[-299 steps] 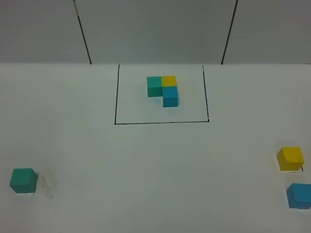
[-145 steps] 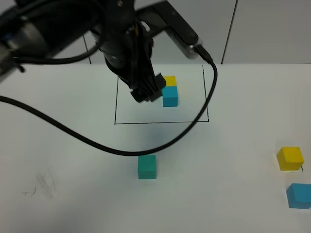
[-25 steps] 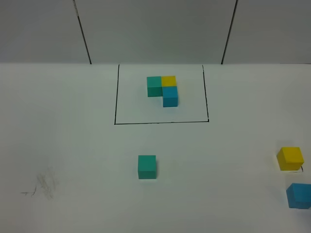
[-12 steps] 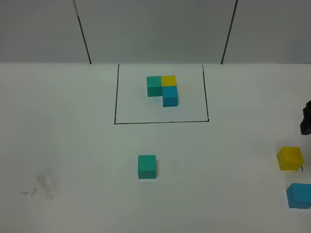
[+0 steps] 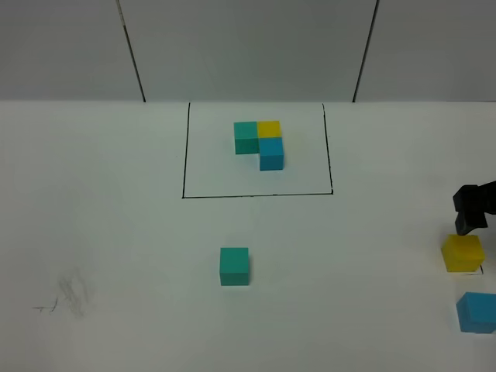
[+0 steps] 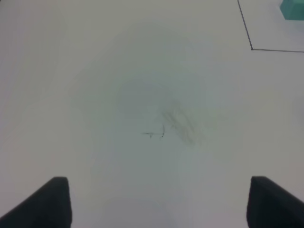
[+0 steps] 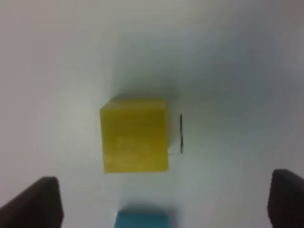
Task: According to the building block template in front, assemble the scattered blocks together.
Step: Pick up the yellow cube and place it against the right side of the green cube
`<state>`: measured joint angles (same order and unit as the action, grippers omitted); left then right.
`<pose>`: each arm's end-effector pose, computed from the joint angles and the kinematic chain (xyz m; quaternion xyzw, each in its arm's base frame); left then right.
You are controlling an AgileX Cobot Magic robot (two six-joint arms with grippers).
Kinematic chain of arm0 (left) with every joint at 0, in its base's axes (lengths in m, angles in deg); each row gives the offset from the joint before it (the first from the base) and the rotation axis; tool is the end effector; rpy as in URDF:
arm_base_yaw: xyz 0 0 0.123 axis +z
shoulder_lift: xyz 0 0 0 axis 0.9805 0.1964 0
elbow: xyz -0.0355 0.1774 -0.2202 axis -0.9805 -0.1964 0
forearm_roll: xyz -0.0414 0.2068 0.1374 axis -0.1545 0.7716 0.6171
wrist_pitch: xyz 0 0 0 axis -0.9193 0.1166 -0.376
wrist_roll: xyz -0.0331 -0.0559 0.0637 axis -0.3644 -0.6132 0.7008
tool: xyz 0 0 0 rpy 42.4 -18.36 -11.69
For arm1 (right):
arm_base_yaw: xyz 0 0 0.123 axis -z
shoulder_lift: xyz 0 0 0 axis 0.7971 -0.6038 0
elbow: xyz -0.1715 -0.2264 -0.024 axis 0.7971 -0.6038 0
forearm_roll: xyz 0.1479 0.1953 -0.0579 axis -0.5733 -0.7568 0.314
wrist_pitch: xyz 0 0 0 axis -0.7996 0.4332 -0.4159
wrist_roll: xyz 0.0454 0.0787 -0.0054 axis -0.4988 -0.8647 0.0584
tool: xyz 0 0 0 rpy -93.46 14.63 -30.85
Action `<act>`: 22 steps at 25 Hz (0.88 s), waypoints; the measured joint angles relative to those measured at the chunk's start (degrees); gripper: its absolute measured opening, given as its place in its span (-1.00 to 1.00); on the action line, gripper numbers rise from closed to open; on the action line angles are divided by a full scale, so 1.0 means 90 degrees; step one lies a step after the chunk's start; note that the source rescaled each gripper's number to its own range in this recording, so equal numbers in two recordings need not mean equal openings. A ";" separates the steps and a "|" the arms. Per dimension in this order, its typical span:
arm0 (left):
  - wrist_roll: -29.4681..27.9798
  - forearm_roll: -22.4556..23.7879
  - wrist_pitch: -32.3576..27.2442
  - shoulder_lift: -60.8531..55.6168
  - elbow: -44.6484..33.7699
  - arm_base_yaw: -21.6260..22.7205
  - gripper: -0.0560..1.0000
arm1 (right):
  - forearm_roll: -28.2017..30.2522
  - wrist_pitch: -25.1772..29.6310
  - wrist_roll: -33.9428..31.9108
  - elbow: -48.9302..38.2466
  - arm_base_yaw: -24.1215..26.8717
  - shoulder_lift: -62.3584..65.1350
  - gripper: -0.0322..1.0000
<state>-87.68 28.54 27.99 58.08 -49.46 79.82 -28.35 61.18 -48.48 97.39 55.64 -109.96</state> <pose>-0.0068 0.0000 0.2787 -0.0329 0.8509 -0.0098 0.5242 0.3233 -0.0130 0.2002 0.0175 0.9918 0.0107 0.1265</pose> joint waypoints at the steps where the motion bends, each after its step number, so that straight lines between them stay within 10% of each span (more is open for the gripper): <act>1: 0.0000 0.0000 0.0000 0.0000 0.0000 0.0000 0.31 | 0.0000 -0.0072 0.0000 0.0008 -0.0050 -0.0092 0.64; 22: 0.0000 0.0000 0.0000 0.0000 -0.0006 0.0000 0.31 | 0.0021 -0.0642 0.0016 0.0010 -0.0455 -0.1331 0.46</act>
<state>-87.68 28.54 27.99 58.08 -49.51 79.82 -28.16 55.40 -48.33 97.48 51.55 -121.94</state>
